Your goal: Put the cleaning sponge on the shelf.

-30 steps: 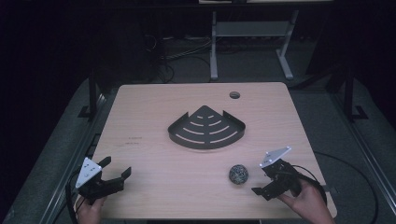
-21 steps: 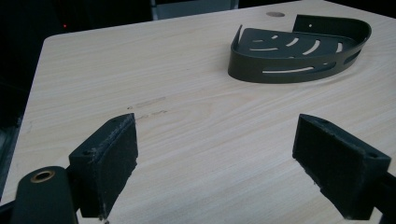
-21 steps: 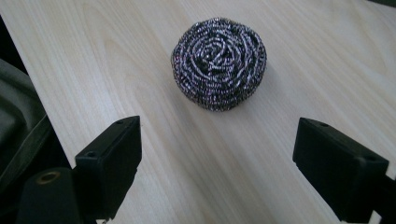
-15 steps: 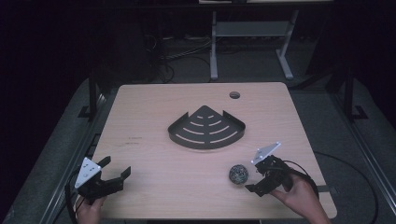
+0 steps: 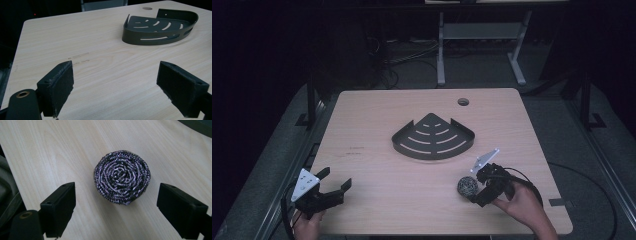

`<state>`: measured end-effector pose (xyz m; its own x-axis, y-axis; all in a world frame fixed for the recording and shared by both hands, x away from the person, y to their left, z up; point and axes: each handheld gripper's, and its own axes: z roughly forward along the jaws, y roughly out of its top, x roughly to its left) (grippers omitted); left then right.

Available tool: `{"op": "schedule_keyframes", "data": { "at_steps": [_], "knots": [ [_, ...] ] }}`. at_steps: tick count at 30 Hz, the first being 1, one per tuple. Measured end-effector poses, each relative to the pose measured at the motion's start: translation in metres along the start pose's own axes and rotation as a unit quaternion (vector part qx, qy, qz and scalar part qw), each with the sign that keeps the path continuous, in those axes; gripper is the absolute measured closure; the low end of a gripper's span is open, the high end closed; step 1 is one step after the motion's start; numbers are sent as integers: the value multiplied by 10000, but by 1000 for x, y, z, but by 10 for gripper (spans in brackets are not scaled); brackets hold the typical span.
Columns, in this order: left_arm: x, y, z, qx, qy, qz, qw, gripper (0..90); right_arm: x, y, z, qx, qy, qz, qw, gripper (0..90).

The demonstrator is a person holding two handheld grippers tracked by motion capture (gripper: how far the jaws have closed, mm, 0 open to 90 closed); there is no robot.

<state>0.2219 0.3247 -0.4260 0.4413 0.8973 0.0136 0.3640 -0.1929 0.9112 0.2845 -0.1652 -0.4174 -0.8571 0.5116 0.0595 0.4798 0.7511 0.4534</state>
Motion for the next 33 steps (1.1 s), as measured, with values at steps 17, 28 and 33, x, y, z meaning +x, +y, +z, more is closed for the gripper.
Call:
{"op": "schedule_keyframes", "data": {
  "at_steps": [17, 28, 33],
  "knots": [
    [0, 0, -1, -33, -7, -6, 10000, 133, -4, 10, 21, 182, 54, 13, 9998, 154],
    [0, 0, 0, -34, -11, -8, 10000, 133, -5, 15, 29, 302, 8, 2, 9995, 161],
    [0, 0, -1, -40, -12, -8, 10000, 133, -5, 16, 32, 379, -4, -32, 9993, 179]
  ]
}}
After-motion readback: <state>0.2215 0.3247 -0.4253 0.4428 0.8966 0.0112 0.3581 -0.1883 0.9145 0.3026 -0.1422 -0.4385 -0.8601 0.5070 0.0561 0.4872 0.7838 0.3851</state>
